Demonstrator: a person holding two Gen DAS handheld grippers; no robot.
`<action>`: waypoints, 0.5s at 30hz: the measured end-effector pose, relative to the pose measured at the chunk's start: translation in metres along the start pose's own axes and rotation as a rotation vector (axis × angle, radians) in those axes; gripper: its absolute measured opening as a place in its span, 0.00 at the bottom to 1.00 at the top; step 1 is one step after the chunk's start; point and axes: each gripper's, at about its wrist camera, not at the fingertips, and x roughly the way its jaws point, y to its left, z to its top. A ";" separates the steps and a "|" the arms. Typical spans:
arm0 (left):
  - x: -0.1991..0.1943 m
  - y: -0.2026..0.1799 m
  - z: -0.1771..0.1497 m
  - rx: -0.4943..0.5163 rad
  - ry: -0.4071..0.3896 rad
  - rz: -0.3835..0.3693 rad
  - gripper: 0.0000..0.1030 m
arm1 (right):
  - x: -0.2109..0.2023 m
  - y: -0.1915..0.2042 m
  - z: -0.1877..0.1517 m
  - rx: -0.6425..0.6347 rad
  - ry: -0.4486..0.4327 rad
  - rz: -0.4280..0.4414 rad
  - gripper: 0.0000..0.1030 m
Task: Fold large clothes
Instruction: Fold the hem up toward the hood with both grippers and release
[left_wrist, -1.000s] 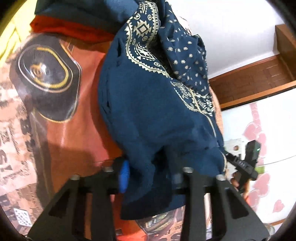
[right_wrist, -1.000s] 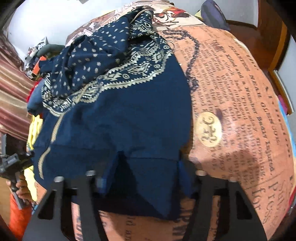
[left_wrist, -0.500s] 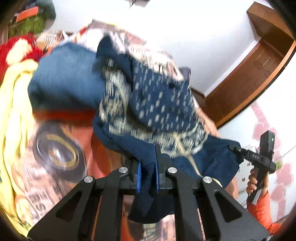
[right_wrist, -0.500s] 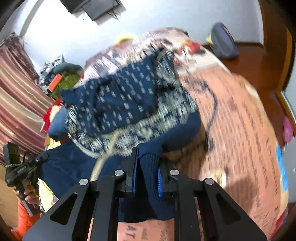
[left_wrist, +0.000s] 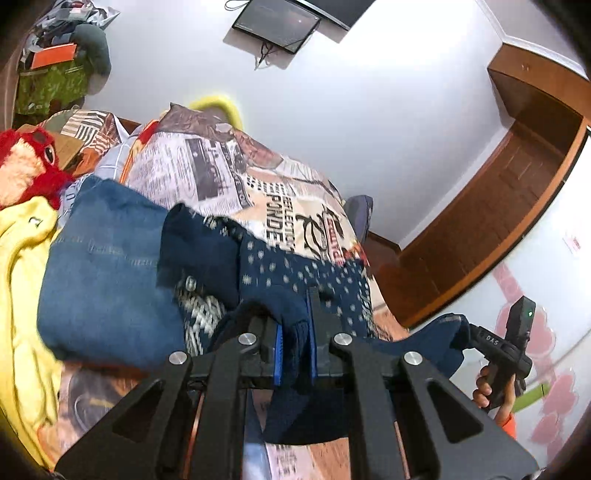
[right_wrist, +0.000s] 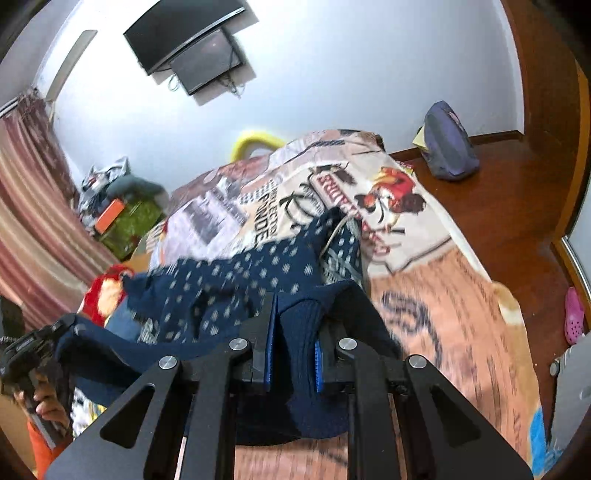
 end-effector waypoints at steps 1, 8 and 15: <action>0.006 0.000 0.005 0.000 0.000 0.010 0.09 | 0.008 -0.002 0.006 -0.001 0.001 -0.008 0.14; 0.079 0.025 0.039 -0.013 0.036 0.160 0.09 | 0.077 -0.007 0.039 -0.014 0.043 -0.076 0.14; 0.150 0.059 0.050 0.007 0.124 0.295 0.10 | 0.148 -0.008 0.046 -0.117 0.120 -0.192 0.14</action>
